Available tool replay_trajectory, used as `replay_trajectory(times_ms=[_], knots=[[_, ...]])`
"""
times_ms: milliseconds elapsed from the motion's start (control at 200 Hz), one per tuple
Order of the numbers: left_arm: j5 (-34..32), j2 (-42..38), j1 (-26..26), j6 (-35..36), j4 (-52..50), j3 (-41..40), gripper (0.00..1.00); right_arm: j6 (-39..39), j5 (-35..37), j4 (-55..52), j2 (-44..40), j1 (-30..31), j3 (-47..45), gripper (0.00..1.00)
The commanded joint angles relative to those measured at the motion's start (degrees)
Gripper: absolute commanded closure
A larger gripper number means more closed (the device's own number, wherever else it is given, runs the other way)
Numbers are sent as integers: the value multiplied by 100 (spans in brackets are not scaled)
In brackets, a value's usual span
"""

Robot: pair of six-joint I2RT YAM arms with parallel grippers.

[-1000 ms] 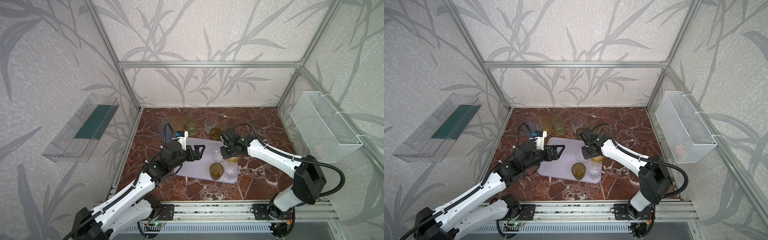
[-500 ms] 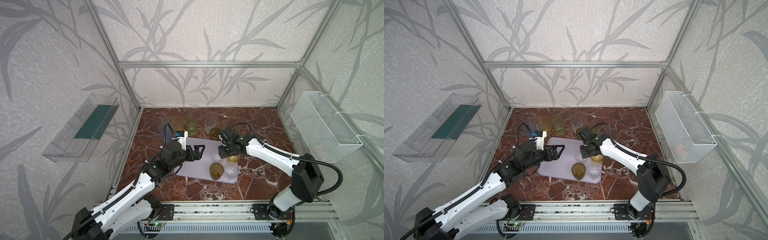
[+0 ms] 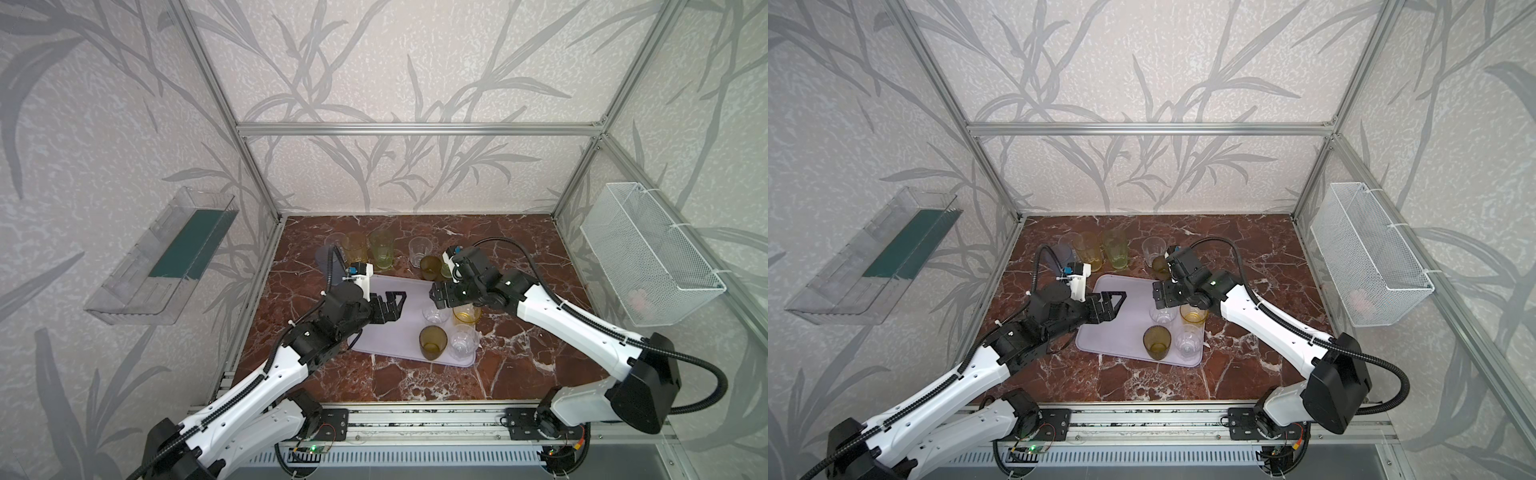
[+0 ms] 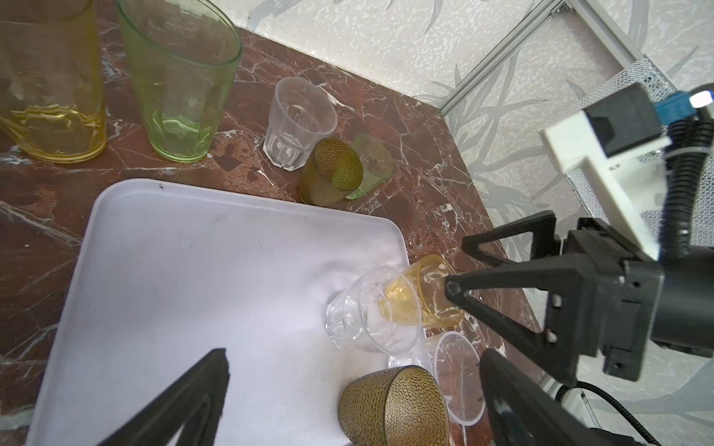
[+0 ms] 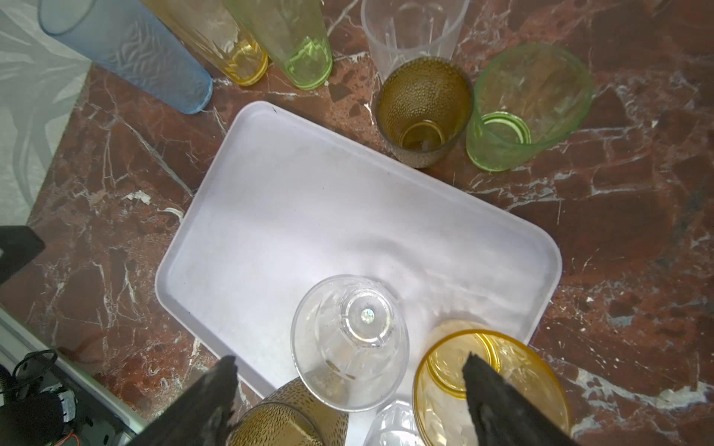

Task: Place the glasses into the tray
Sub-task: Place the glass on the tray, then pick up the glass from the top-center of the table.

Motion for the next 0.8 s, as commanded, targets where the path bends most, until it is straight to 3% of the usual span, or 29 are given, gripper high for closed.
replay_trajectory(times_ms=[0,290,530,795], knots=[[-342,-89,38,-79,-339,190,1,-18,-115,303,-292,12,-251,8],[-839,353,116,253,-817,723,1,239,-953,1136,-1028,-304,-1192,4],[-1024,1245,353,828,-970,1504,1,187,-1111,1125,-1619,-560,-1697,4],[-768,2249,741,1026,-879,2231,1,142,-1328,1079,-2118,-879,-2051,4]])
